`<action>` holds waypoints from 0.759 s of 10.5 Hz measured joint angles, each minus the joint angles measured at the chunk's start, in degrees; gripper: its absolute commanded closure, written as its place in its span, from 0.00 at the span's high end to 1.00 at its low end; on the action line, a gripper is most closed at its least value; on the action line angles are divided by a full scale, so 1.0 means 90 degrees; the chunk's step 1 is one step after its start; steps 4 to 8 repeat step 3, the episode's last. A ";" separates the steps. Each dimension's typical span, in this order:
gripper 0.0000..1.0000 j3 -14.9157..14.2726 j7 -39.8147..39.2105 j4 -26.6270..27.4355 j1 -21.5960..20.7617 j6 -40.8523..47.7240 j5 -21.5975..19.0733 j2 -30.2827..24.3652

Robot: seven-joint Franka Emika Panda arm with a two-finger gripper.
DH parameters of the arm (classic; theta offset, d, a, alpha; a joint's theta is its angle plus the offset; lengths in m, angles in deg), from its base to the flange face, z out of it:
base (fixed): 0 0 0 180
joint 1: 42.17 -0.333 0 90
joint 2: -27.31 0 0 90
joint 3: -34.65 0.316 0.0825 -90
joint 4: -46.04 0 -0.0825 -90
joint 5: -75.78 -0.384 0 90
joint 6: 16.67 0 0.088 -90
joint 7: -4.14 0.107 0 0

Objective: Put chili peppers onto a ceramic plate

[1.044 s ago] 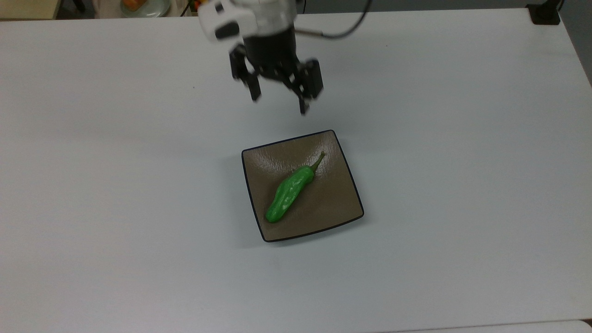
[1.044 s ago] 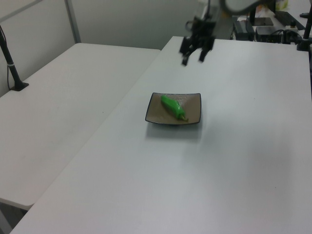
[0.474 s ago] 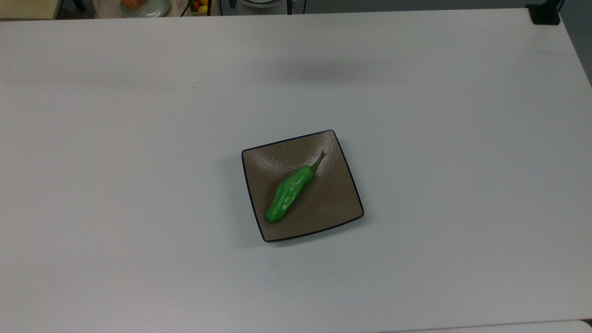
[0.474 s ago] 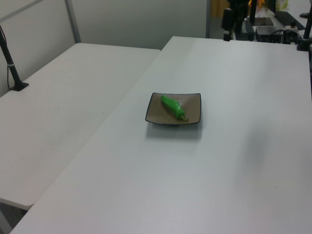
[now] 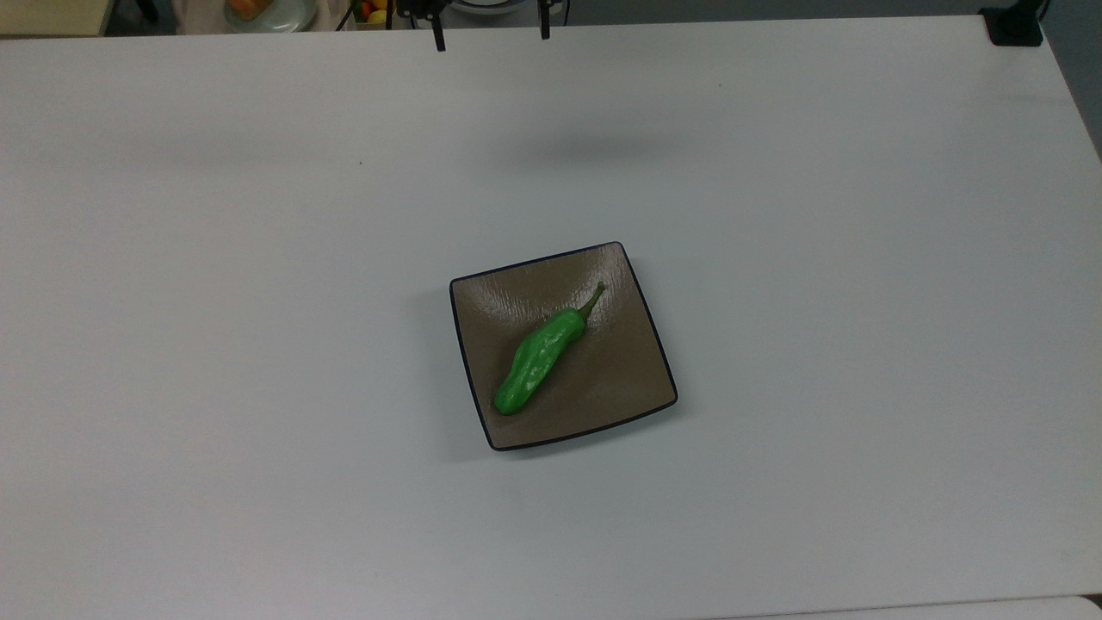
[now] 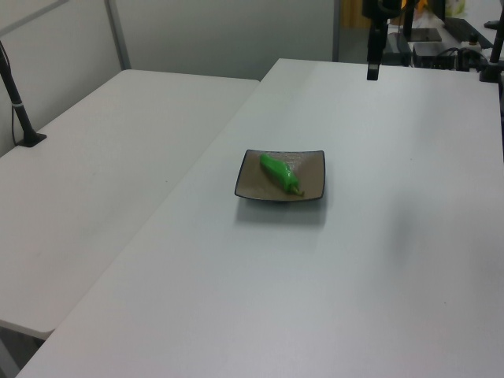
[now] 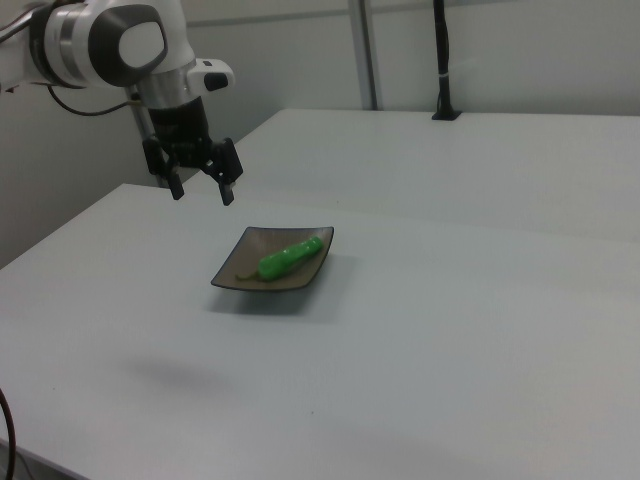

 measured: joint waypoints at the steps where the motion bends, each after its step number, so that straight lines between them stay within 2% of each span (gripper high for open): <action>1: 1.00 0.0000 -0.0018 -0.0002 0.0000 -0.0020 -0.0068 0.0001; 8: 1.00 0.0000 -0.0019 -0.0008 0.0000 -0.0108 -0.0101 0.0001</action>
